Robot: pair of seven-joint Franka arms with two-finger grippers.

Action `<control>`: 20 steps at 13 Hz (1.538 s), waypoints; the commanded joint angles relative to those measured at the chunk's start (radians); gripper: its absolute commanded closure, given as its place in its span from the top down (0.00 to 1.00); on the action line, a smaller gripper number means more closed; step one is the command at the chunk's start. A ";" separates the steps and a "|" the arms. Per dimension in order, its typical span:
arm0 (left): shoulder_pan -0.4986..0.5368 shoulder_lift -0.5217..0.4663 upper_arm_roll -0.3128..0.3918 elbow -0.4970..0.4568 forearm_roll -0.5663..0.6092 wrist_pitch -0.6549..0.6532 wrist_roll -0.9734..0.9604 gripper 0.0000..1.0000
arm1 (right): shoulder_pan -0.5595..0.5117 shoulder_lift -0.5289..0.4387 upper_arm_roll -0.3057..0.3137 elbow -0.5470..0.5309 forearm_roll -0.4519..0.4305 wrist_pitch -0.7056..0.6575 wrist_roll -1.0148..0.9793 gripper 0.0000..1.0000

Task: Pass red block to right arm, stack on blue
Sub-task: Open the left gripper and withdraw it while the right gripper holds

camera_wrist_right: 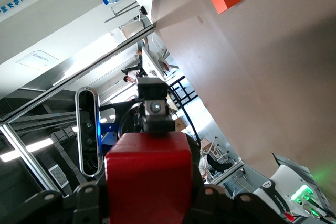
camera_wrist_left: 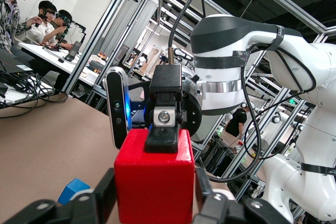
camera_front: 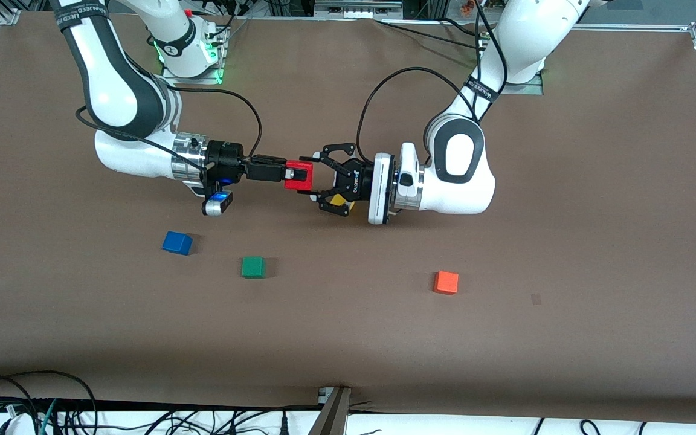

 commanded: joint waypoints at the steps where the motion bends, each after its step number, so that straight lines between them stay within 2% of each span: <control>1: 0.008 -0.037 0.015 -0.033 -0.015 -0.033 -0.016 1.00 | 0.002 -0.005 -0.005 0.010 0.013 0.001 0.009 0.09; 3: 0.037 -0.090 0.018 -0.093 0.013 -0.043 -0.010 1.00 | 0.002 -0.006 -0.005 0.011 0.003 0.002 0.007 0.09; 5: 0.096 -0.166 0.018 -0.154 0.112 -0.034 -0.010 1.00 | 0.001 -0.006 -0.006 0.030 -0.090 0.002 0.009 0.09; 7: 0.187 -0.254 0.016 -0.223 0.264 -0.045 -0.012 1.00 | -0.007 -0.003 -0.008 0.045 -0.204 0.004 0.016 0.09; 10: 0.323 -0.399 0.016 -0.245 0.665 -0.077 -0.016 1.00 | -0.013 -0.002 -0.021 0.063 -0.435 0.007 0.018 0.09; 12: 0.390 -0.468 0.025 -0.260 0.834 -0.127 -0.018 1.00 | -0.016 0.017 -0.054 0.099 -0.590 0.005 0.015 0.09; 13: 0.397 -0.500 0.065 -0.260 0.916 -0.164 -0.050 1.00 | -0.016 0.028 -0.061 0.123 -0.668 0.004 0.013 0.09; 14: 0.397 -0.523 0.100 -0.260 1.021 -0.195 -0.108 1.00 | -0.024 0.038 -0.063 0.134 -0.754 0.005 0.015 0.09; 16: 0.397 -0.589 0.122 -0.259 1.239 -0.232 -0.246 1.00 | -0.045 0.057 -0.068 0.132 -0.873 0.002 0.009 0.09; 17: 0.397 -0.626 0.122 -0.259 1.363 -0.240 -0.327 1.00 | -0.050 0.061 -0.069 0.132 -0.943 0.002 0.010 0.09; 18: 0.392 -0.666 0.119 -0.260 1.531 -0.255 -0.446 1.00 | -0.050 0.069 -0.084 0.132 -1.052 0.002 0.012 0.09; 19: 0.386 -0.695 0.119 -0.262 1.612 -0.290 -0.586 1.00 | -0.055 0.092 -0.104 0.132 -1.179 0.005 0.004 0.09; 20: 0.384 -0.707 0.120 -0.262 1.636 -0.322 -0.678 1.00 | -0.056 0.103 -0.107 0.134 -1.273 0.016 0.003 0.09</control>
